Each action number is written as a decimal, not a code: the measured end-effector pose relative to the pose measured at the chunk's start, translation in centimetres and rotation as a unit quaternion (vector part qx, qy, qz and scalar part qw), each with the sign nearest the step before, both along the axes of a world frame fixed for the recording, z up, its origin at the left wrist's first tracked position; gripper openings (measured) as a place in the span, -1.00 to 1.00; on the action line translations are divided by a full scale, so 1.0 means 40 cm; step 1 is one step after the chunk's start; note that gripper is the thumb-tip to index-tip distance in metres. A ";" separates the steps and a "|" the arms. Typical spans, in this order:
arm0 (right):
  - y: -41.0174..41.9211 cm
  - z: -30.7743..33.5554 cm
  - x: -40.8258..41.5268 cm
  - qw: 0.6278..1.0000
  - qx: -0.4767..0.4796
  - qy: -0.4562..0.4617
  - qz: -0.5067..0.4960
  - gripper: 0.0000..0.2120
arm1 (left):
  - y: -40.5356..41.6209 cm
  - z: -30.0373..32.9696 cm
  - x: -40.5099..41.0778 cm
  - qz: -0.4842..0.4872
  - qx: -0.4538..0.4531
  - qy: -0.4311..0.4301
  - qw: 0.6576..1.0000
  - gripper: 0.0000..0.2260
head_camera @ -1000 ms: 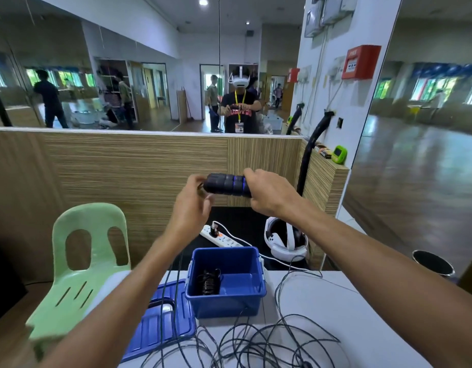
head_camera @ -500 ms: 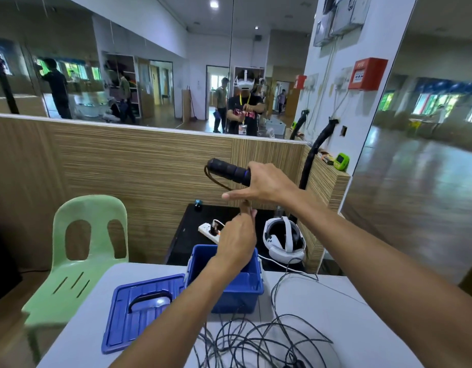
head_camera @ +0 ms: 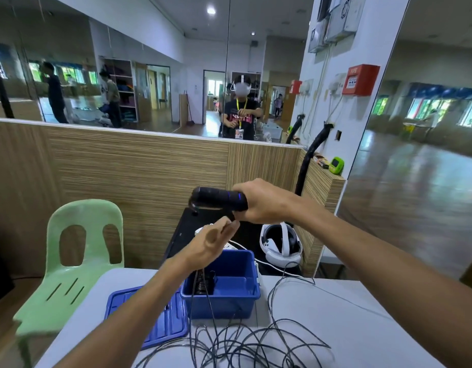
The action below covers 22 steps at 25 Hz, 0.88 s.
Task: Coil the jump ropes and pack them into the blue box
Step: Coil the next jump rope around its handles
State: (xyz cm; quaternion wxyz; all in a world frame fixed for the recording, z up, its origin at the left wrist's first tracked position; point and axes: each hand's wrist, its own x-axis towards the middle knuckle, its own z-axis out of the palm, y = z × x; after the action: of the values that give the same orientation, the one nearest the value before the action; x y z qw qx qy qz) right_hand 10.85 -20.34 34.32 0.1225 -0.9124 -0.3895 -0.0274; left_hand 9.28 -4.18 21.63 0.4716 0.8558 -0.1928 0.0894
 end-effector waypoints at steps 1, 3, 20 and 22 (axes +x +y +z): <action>-0.012 -0.003 -0.009 1.000 -0.011 0.002 0.012 -0.83 | 0.022 0.002 0.000 -0.026 -0.004 -0.006 1.000 -0.38; -0.033 -0.018 -0.030 0.999 -0.023 0.021 0.032 -0.78 | 0.060 0.010 0.007 -0.075 -0.018 -0.002 0.997 -0.48; -0.006 -0.189 0.048 0.979 0.001 -0.082 -0.185 -0.81 | -0.167 0.108 -0.115 0.281 0.355 -0.145 0.880 -0.88; -0.001 -0.185 0.049 0.979 0.015 -0.088 -0.183 -0.80 | -0.174 0.063 -0.127 0.300 0.287 -0.195 0.889 -0.74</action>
State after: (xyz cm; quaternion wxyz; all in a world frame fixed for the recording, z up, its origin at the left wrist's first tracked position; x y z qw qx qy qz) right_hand 12.80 -20.37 26.92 0.0942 -0.9604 -0.2247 -0.1355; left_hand 4.22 -11.13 24.15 0.1093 0.9361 -0.0327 0.3328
